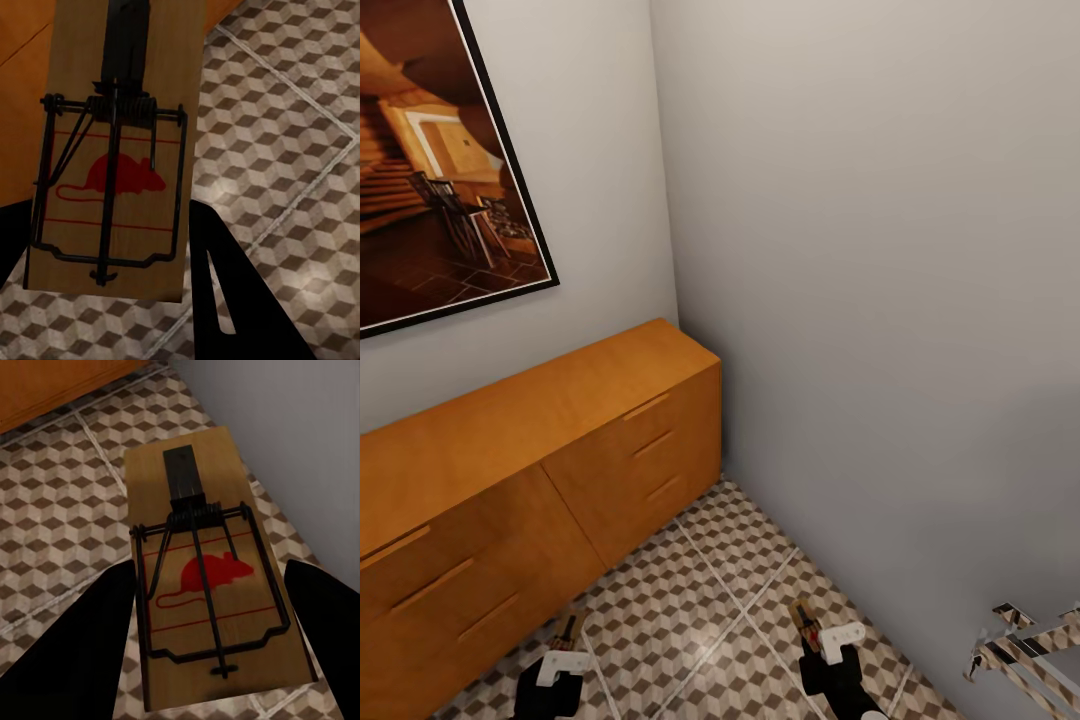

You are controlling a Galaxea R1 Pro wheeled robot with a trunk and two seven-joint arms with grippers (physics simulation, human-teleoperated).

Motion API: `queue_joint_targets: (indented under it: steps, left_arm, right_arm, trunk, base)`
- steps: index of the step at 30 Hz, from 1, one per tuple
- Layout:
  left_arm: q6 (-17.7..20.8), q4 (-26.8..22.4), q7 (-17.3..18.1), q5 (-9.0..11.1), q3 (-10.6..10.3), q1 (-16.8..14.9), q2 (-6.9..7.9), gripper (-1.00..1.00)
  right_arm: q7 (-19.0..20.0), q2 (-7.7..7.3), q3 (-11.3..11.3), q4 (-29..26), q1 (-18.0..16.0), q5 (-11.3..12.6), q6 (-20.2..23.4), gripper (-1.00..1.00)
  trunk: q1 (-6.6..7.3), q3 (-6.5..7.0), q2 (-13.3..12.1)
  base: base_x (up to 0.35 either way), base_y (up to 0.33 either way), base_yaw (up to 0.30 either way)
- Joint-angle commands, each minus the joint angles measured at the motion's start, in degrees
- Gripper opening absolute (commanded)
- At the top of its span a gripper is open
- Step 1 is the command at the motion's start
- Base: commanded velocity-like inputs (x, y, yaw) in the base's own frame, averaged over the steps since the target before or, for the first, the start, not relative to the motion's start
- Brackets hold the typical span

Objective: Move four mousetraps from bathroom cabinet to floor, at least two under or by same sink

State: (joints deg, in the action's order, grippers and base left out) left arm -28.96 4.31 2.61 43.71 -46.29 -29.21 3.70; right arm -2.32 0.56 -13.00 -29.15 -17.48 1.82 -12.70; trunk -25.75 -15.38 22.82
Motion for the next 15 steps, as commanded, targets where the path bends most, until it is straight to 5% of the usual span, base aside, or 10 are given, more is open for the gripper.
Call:
queue_joint_targets:
  steps: [1,15]
  left_arm:
    - [-0.2,0.2,0.1,0.3,-0.5,-0.1,-0.06,-1.0]
    - [0.1,0.2,0.1,0.3,-0.5,-0.1,-0.27,-1.0]
  right_arm:
    - [-0.3,-0.01,-0.3,0.0,0.0,0.2,-0.2,-1.0]
    - [-0.4,-1.02,-0.2,0.0,0.0,0.3,-1.7,-1.0]
  trunk:
    - [-0.03,-0.1,0.1]
    - [-0.03,-0.1,0.1]
  base:
    - [0.0,0.0,0.0]
    - [0.0,0.0,0.0]
